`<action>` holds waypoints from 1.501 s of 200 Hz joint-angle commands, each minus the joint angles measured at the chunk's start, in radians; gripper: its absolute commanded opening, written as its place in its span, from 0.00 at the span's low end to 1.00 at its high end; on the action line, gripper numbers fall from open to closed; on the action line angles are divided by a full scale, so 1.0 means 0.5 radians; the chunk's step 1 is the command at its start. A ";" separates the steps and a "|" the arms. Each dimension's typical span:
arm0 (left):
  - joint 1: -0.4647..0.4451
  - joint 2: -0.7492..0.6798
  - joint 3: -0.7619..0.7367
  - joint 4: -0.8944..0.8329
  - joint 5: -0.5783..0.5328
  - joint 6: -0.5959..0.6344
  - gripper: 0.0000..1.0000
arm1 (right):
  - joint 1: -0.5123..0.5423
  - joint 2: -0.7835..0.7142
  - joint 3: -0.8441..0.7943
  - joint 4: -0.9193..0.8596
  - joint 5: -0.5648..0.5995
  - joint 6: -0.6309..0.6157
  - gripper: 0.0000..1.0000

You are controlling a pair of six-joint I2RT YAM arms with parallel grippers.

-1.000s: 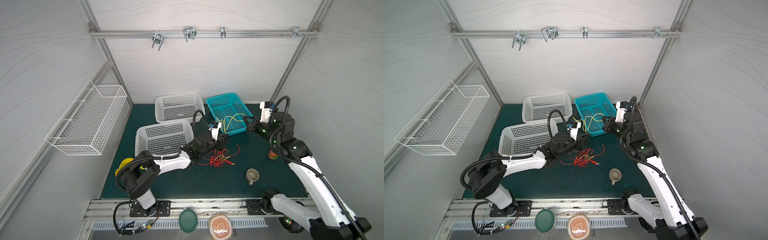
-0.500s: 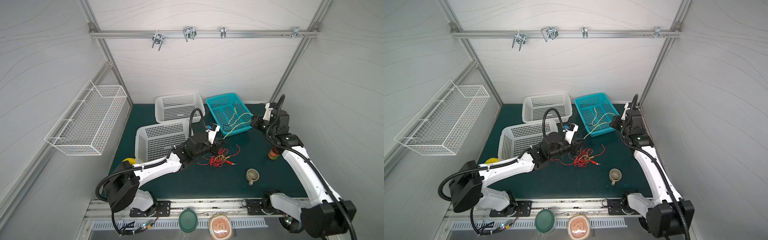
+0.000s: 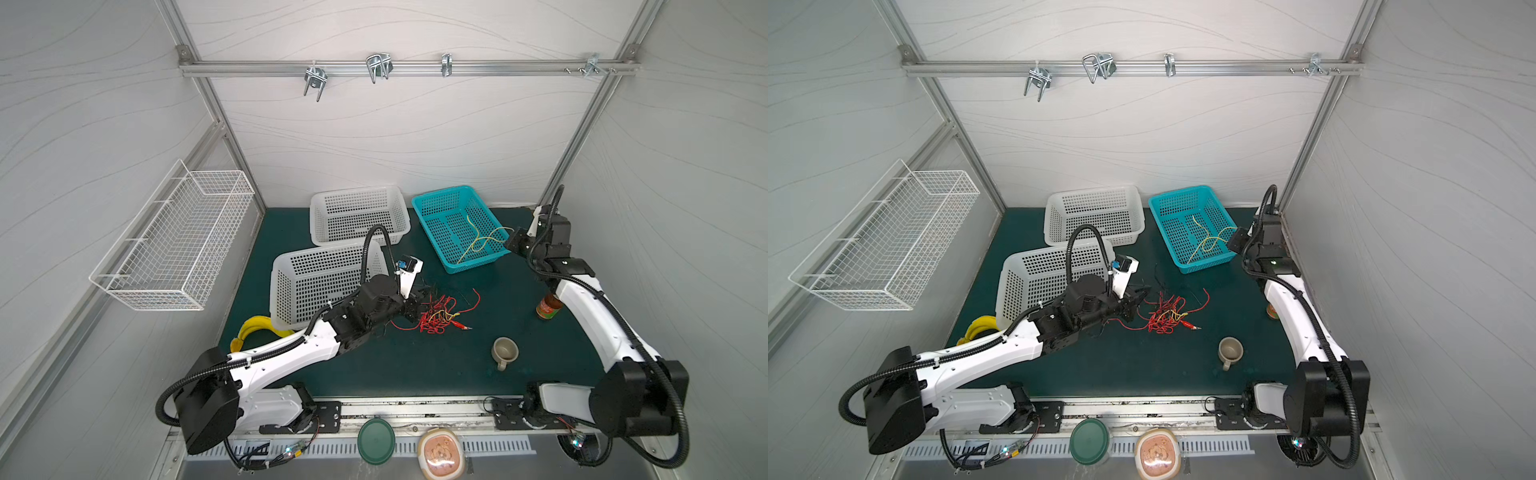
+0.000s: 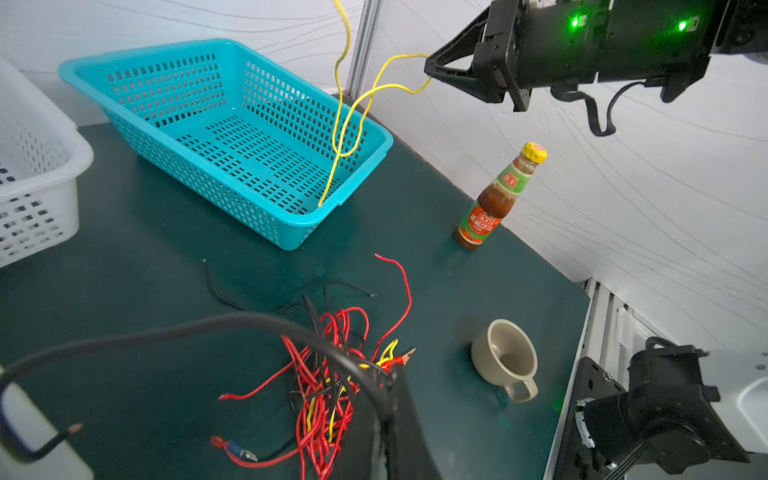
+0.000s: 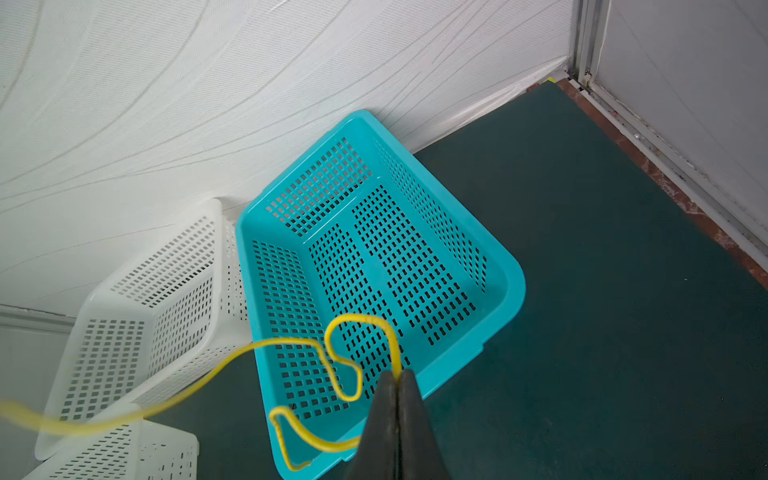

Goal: Untangle the cables
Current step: 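Lower the yellow wire into the teal basket and open the right gripper, then move the right gripper back to the tangle and grasp a black wire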

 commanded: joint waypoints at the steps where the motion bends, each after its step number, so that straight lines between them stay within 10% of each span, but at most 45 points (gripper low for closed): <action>1: -0.008 -0.018 0.015 0.011 -0.023 0.017 0.00 | -0.007 0.066 0.099 0.146 -0.053 -0.022 0.00; 123: -0.009 0.062 0.077 -0.050 0.019 -0.023 0.00 | -0.005 0.900 0.563 0.158 -0.050 -0.080 0.02; 233: -0.008 0.211 0.216 -0.067 0.021 0.007 0.00 | -0.001 0.749 0.543 0.062 -0.321 -0.363 0.50; 255: -0.009 0.242 0.263 -0.094 -0.010 0.011 0.00 | 0.023 0.583 0.465 0.004 -0.478 -0.422 0.98; 300: -0.008 0.303 0.352 -0.131 -0.075 0.013 0.00 | 0.222 0.084 0.054 -0.029 -0.559 -0.535 0.99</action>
